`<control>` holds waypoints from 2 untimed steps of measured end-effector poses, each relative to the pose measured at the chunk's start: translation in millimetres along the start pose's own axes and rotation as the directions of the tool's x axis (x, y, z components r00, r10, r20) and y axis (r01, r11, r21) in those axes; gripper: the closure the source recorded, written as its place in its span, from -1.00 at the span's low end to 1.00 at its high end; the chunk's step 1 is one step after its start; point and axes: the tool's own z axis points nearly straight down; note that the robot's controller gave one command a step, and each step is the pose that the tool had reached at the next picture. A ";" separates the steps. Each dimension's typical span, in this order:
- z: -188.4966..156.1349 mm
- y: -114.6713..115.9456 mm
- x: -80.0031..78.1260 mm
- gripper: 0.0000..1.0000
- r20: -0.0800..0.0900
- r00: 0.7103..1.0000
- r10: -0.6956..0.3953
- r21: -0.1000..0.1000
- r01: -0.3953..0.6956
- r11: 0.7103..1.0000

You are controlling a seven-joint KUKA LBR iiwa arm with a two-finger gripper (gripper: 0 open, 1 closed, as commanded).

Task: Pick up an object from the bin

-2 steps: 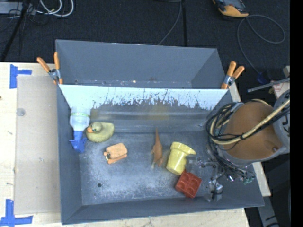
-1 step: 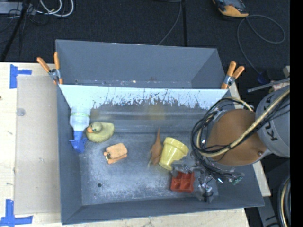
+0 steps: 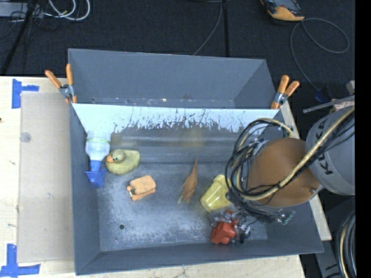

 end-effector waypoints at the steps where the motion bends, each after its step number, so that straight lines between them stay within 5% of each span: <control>1: 0.0 0.0 0.0 1.00 0.000 1.000 -0.001 0.000 0.001 1.000; 2: -3.9 1.1 0.4 1.00 -0.002 1.000 -0.001 -0.003 0.001 1.000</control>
Offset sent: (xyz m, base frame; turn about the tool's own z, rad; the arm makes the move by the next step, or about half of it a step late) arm 0.0000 -0.0001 0.0629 0.0000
